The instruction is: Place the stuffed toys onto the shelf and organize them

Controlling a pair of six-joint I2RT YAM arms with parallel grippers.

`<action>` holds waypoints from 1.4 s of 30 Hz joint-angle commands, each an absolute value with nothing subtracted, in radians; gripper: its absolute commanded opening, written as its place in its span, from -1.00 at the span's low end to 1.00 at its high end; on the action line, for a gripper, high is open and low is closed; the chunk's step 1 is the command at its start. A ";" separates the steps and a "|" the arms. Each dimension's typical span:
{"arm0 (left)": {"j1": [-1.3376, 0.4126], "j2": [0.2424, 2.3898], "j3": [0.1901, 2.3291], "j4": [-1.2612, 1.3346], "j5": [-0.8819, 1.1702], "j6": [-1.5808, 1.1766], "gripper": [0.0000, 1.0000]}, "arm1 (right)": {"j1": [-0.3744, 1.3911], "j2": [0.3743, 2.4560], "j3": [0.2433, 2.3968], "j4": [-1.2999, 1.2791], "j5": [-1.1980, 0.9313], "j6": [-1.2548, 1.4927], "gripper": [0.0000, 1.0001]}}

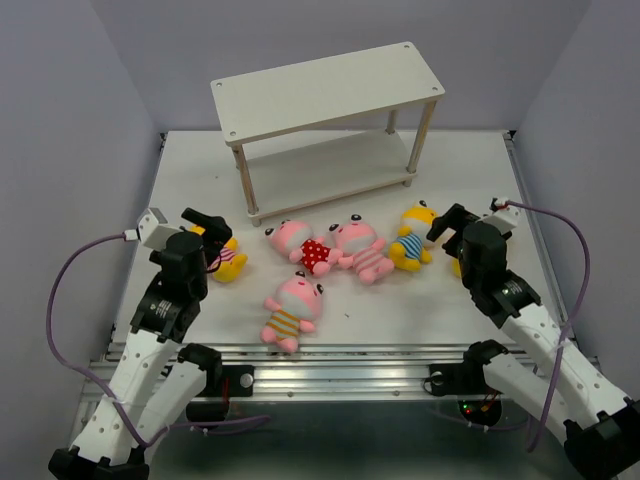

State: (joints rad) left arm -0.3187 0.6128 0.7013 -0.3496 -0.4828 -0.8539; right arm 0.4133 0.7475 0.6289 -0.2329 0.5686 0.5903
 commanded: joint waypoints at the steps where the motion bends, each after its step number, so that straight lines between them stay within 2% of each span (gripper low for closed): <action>1: -0.316 0.601 0.707 -0.345 -0.526 -0.856 0.98 | 0.416 0.764 0.653 -0.221 0.562 0.558 1.00; 11: -0.316 0.638 0.686 -0.319 -0.469 -0.841 0.98 | 0.416 0.775 0.626 -0.276 0.393 0.597 1.00; 17: -0.314 0.673 0.669 -0.299 -0.410 -0.825 0.98 | 0.416 0.847 0.660 -0.367 0.161 0.635 1.00; 26: -0.316 0.707 0.649 -0.267 -0.359 -0.824 0.98 | 0.416 0.988 0.623 -0.224 -0.115 0.707 1.00; 36: -0.316 0.698 0.644 -0.278 -0.359 -0.824 0.98 | 0.479 1.106 0.621 -0.169 -0.028 0.752 1.00; 42: -0.316 0.692 0.643 -0.276 -0.354 -0.824 0.97 | 0.523 1.153 0.624 -0.120 -0.005 0.782 0.70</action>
State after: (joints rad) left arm -0.3187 0.7090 0.6491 -0.3061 -0.3477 -0.8433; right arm 0.4973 1.1347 0.6174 -0.1982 -0.0402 0.7536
